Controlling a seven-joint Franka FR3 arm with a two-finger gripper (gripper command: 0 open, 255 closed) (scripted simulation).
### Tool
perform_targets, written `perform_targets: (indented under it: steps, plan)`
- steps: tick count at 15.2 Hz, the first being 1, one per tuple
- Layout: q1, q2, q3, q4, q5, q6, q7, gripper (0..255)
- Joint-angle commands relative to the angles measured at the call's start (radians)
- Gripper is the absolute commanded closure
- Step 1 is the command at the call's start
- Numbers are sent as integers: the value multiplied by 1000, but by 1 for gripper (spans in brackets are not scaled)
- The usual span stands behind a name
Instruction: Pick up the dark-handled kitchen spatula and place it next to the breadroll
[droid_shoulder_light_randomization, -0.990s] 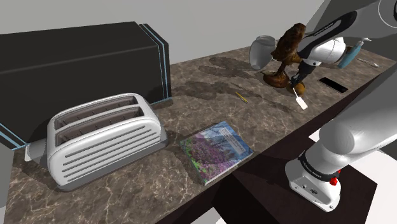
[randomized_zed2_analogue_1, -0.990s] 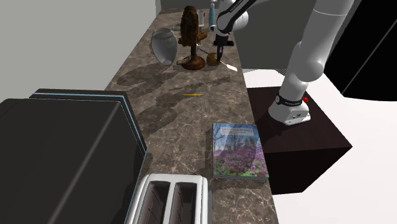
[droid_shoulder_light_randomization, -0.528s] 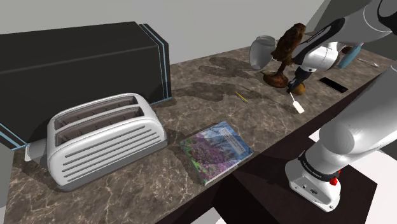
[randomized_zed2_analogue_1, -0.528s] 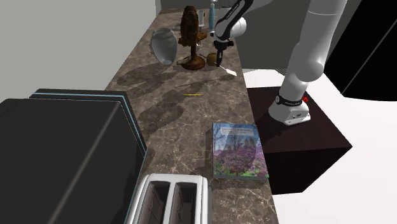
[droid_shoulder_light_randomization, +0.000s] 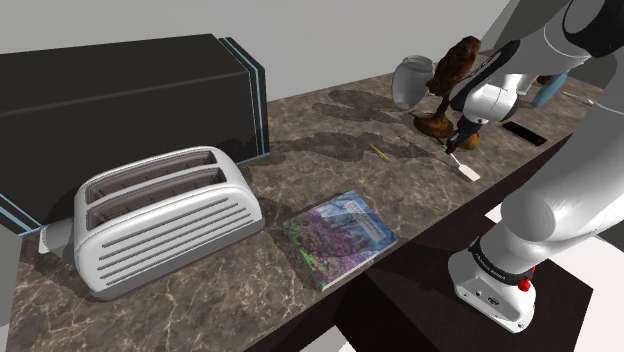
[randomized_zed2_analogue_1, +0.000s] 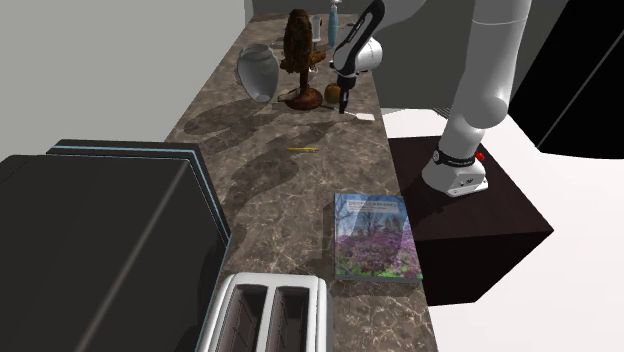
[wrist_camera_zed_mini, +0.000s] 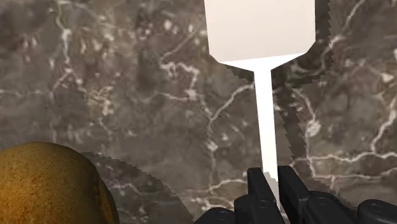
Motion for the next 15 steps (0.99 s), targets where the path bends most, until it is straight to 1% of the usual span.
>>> perform_targets:
  steps: [1, 9, 10, 15]
  plan:
    - [-12, 31, 17, 1, 38, 26, -30, 255]
    - [-13, 31, 18, 1, 38, 26, -30, 255]
    - [-13, 31, 18, 1, 38, 26, -30, 0]
    - [-13, 31, 18, 1, 38, 26, -30, 0]
